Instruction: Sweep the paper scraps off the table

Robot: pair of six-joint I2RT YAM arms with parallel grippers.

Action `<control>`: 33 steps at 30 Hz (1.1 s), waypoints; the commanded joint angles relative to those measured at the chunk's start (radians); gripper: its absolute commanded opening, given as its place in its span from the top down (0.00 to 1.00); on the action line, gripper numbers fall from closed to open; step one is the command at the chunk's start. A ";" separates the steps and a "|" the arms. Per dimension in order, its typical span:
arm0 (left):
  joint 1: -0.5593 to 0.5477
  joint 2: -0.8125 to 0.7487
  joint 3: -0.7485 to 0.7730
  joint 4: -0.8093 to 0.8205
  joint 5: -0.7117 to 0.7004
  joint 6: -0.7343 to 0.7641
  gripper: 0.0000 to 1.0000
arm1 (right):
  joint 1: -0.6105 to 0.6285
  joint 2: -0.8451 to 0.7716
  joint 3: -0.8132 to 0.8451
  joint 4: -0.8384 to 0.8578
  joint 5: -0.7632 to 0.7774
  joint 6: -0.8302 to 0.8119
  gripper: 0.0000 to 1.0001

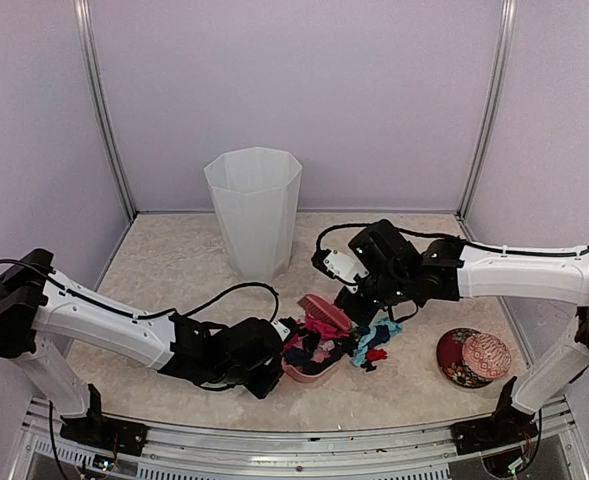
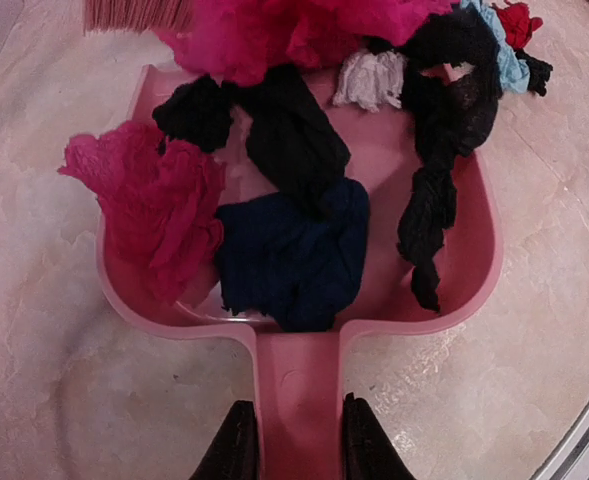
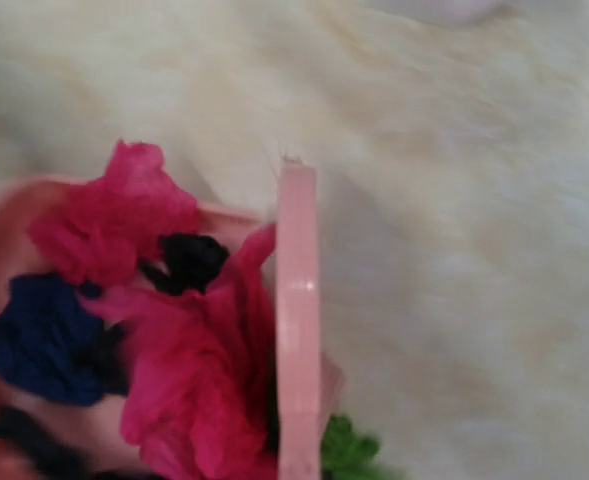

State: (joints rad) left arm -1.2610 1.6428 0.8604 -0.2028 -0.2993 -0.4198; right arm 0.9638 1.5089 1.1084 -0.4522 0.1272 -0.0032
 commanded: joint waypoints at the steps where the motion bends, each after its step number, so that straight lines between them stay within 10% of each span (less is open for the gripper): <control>1: 0.013 0.042 0.004 0.006 -0.034 -0.007 1.00 | 0.022 -0.058 -0.037 0.001 -0.130 0.111 1.00; 21: -0.059 -0.005 -0.121 0.154 -0.084 0.033 1.00 | -0.019 -0.285 -0.032 -0.089 0.447 0.225 1.00; 33: -0.066 0.003 -0.106 0.175 -0.070 0.074 1.00 | -0.068 -0.243 -0.109 -0.200 0.446 0.316 1.00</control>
State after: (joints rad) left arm -1.3182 1.6440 0.7544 -0.0162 -0.4034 -0.3901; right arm 0.9024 1.2411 1.0298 -0.6170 0.5919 0.2626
